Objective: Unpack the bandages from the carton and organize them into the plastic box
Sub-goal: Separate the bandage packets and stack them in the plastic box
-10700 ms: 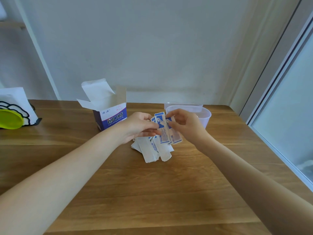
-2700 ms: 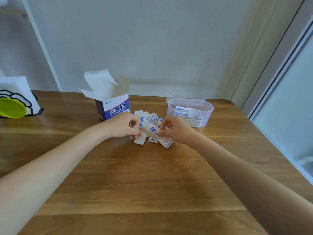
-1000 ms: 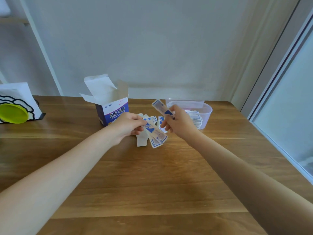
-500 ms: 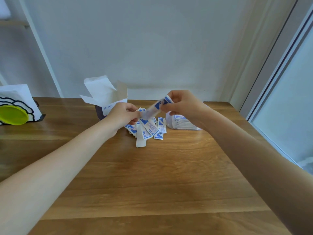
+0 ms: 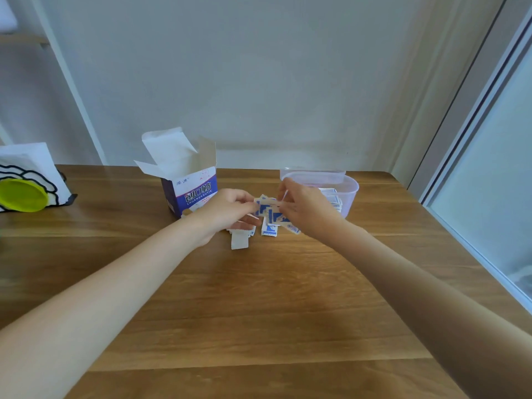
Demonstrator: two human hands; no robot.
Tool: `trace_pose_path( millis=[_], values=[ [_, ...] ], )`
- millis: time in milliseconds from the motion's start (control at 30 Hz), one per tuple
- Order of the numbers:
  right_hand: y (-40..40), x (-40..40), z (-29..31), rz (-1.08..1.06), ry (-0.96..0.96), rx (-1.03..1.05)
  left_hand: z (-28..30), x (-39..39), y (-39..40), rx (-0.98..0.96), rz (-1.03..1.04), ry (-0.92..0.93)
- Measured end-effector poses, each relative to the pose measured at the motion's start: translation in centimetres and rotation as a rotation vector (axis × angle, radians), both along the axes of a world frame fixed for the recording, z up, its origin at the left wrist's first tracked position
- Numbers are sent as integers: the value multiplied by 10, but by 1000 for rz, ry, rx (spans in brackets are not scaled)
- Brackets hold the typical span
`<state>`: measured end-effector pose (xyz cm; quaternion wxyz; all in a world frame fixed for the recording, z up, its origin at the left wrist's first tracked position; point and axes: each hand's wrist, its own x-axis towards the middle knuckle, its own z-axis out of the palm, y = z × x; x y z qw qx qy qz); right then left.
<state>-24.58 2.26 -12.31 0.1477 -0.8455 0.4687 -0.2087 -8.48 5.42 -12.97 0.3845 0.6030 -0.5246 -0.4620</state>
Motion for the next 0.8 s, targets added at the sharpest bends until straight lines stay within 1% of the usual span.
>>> trace_pose_path(
  millis=[67, 100, 167, 267, 367, 500, 600, 733, 800],
  values=[
    [-2, -6, -10, 49, 231, -180, -6, -2, -3, -92, -20, -304],
    [-1, -7, -15, 72, 298, -223, -9, -4, -4, -151, -50, -450],
    [1, -9, -22, 123, 347, -258, -14, -10, -5, -235, -130, -668],
    [3, -11, -26, 199, 381, -168, -25, -18, -5, -276, -198, -867],
    [-1, -20, -25, 179, 477, -46, -31, -19, -4, -266, -202, -901],
    [-11, -39, -20, 58, 456, 51, -28, -19, -2, -212, -220, -822],
    [-14, -48, -18, 22, 406, 136, -24, -22, -2, -174, -252, -724],
    [-15, -50, -20, 14, 378, 136, -20, -31, -2, -154, -310, -711],
    [-13, -49, -23, 13, 372, 110, -22, -37, -2, -182, -320, -733]
  ],
)
